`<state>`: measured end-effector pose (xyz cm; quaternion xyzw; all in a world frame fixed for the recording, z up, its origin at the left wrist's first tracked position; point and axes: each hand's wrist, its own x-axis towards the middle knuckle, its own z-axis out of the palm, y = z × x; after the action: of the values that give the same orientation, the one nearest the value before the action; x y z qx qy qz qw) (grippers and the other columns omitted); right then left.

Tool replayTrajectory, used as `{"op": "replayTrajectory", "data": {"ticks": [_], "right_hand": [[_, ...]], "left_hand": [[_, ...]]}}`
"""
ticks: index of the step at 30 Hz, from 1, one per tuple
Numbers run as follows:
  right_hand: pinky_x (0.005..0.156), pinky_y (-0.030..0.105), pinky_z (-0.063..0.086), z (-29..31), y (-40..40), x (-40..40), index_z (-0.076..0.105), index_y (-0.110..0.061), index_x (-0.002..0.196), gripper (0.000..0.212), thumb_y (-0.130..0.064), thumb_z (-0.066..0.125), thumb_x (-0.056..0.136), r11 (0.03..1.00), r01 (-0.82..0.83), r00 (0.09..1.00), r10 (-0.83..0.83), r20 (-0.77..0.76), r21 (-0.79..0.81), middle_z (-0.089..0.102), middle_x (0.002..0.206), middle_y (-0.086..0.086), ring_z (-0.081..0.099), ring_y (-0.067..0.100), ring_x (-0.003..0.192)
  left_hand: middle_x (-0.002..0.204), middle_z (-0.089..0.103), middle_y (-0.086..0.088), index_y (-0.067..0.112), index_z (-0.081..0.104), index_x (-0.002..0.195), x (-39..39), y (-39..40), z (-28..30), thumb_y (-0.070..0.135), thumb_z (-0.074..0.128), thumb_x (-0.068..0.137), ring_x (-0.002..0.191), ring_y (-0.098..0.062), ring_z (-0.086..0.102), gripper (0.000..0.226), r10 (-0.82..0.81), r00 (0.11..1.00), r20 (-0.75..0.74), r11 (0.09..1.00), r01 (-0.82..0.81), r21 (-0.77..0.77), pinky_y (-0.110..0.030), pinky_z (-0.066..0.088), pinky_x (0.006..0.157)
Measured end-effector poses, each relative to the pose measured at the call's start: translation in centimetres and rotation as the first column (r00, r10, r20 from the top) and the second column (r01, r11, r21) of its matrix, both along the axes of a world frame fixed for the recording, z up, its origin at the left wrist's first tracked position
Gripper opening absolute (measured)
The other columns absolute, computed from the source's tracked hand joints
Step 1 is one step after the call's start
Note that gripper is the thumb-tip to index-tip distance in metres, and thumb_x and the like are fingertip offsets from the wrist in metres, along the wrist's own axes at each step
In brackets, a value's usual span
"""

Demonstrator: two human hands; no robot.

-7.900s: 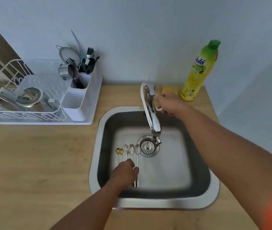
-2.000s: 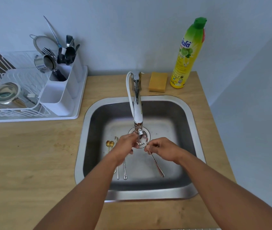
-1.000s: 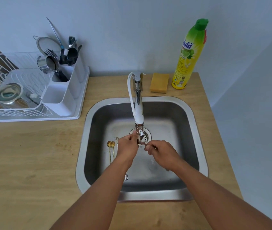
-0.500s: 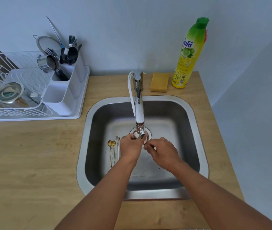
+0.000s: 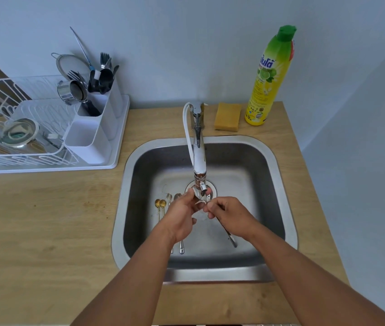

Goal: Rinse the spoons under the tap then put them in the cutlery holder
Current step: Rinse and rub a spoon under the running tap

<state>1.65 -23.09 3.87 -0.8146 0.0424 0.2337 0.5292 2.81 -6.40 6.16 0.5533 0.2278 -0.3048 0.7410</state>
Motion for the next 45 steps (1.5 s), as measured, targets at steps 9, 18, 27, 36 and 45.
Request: {"op": "replayTrajectory", "data": {"ticks": [9, 18, 27, 36, 45], "right_hand": [[0.075, 0.033, 0.055, 0.3, 0.5, -0.2, 0.072, -0.029, 0.093, 0.026, -0.030, 0.050, 0.107, 0.978, -0.090, 0.991, 0.107, 0.083, -0.190, 0.073, 0.084, -0.013, 0.066, 0.004, 0.080], [0.080, 0.042, 0.056, 0.3, 1.0, -0.8, 0.068, -0.032, 0.091, 0.029, -0.031, 0.045, 0.108, 0.956, -0.093, 0.979, 0.139, 0.150, -0.278, 0.070, 0.081, -0.017, 0.063, 0.011, 0.088], [0.079, 0.033, 0.055, 0.2, 0.9, -0.3, 0.075, -0.027, 0.087, 0.022, -0.031, 0.059, 0.101, 0.986, -0.045, 0.993, 0.062, 0.104, -0.157, 0.076, 0.082, -0.014, 0.067, 0.004, 0.078], [0.068, 0.006, 0.049, 0.3, 2.1, 1.0, 0.080, -0.022, 0.087, 0.028, -0.017, 0.057, 0.103, 0.961, 0.215, 0.977, -0.210, -0.047, 0.171, 0.079, 0.089, -0.012, 0.072, -0.003, 0.083], [0.075, 0.020, 0.045, -0.2, 1.8, 1.9, 0.079, -0.026, 0.082, 0.026, -0.025, 0.062, 0.102, 0.909, 0.394, 0.918, -0.381, -0.111, 0.139, 0.076, 0.089, -0.017, 0.066, 0.001, 0.091]], "left_hand": [[0.100, 0.078, 0.018, 0.040, 0.081, 0.098, -0.6, -1.3, -1.7, 0.044, 0.069, 0.094, 0.092, -0.004, 0.066, 0.012, 0.081, 0.991, 0.103, 0.983, -0.097, 0.153, -0.035, 0.038, 0.088], [0.084, 0.078, 0.017, 0.031, 0.081, 0.088, -0.7, -1.4, -1.7, 0.049, 0.076, 0.088, 0.082, -0.002, 0.070, 0.019, 0.155, 0.971, 0.184, 0.930, -0.206, 0.304, -0.020, 0.043, 0.072], [0.083, 0.076, 0.024, 0.032, 0.077, 0.087, 0.1, -0.4, -1.9, 0.031, 0.057, 0.105, 0.083, 0.001, 0.069, 0.027, 0.000, 0.953, 0.303, 0.884, -0.142, 0.446, -0.020, 0.046, 0.072], [0.094, 0.079, 0.019, 0.028, 0.081, 0.107, -2.6, -0.2, -3.4, 0.040, 0.059, 0.103, 0.093, 0.007, 0.069, 0.025, -0.091, 0.957, 0.274, 0.884, -0.049, 0.465, -0.014, 0.046, 0.078], [0.080, 0.077, 0.022, 0.037, 0.077, 0.090, -2.2, 0.5, -3.0, 0.042, 0.066, 0.098, 0.077, 0.010, 0.068, 0.015, -0.318, 0.921, 0.227, 0.810, 0.139, 0.570, -0.020, 0.049, 0.074]]}}
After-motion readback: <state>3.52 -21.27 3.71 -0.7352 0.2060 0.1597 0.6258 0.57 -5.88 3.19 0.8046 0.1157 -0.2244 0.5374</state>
